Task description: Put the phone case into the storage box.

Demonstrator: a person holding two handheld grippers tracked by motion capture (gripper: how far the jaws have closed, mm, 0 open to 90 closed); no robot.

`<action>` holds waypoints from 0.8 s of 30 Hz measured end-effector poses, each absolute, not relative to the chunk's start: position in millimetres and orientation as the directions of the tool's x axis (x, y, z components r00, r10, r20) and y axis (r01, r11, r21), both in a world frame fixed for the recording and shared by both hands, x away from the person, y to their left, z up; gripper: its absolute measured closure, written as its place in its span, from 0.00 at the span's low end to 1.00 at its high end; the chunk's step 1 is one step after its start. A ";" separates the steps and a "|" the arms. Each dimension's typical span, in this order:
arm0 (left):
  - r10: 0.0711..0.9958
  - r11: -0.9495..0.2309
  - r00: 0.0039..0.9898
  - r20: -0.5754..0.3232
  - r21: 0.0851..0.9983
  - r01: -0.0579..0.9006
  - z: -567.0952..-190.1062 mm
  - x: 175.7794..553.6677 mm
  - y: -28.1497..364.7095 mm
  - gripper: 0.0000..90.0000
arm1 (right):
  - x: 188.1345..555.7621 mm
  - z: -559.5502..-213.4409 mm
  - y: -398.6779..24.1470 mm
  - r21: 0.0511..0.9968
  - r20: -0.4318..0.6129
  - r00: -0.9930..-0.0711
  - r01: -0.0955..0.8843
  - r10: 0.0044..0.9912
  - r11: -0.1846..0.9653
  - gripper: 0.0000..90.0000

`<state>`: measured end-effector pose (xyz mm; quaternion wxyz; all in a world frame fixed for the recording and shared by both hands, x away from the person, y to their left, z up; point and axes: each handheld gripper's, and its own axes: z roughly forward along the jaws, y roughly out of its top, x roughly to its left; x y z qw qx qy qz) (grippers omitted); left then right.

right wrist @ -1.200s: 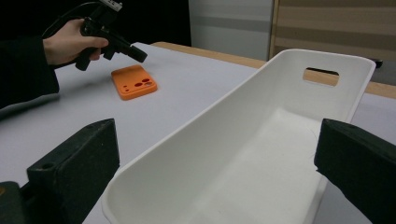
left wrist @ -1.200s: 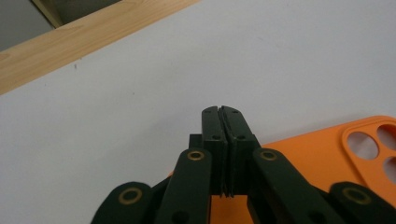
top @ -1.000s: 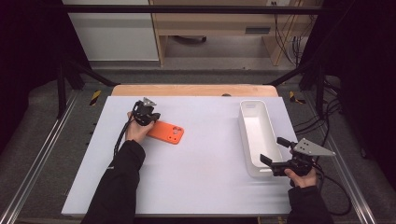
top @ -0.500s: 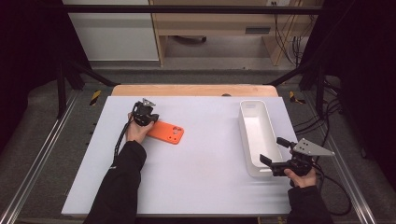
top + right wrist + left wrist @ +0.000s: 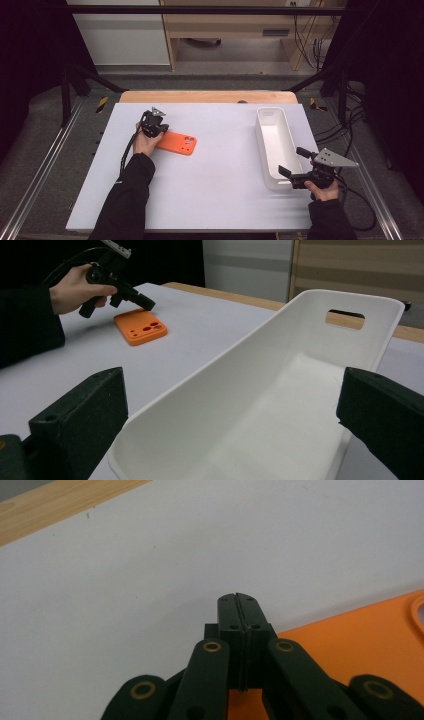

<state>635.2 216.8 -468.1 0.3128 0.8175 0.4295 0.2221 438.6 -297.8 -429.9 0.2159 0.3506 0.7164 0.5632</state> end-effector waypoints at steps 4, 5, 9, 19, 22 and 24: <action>0.839 -0.442 0.535 0.100 0.699 0.562 -467.5 630.0 218.2 1.00 | 439.0 -429.9 -297.5 0.958 0.086 -0.664 0.259 0.743 0.120 0.01; 0.841 -0.439 0.533 0.097 0.699 0.565 -467.4 628.0 219.3 1.00 | 438.9 -429.7 -297.6 0.958 0.087 -0.664 0.259 0.742 0.120 0.01; 0.842 -0.437 0.532 0.093 0.697 0.569 -467.2 624.8 220.7 1.00 | 438.9 -429.4 -298.2 0.959 0.086 -0.663 0.257 0.744 0.118 0.01; 0.843 -0.432 0.532 0.080 0.690 0.581 -465.8 609.2 227.2 1.00 | 438.6 -429.1 -298.4 0.960 0.089 -0.665 0.257 0.742 0.115 0.01; 0.842 -0.431 0.534 0.077 0.691 0.581 -465.8 606.5 229.0 1.00 | 438.8 -429.2 -298.1 0.960 0.086 -0.665 0.256 0.741 0.118 0.01; 0.840 -0.437 0.536 0.082 0.688 0.580 -465.4 603.8 229.6 1.00 | 438.7 -429.3 -297.8 0.959 0.088 -0.666 0.258 0.740 0.119 0.01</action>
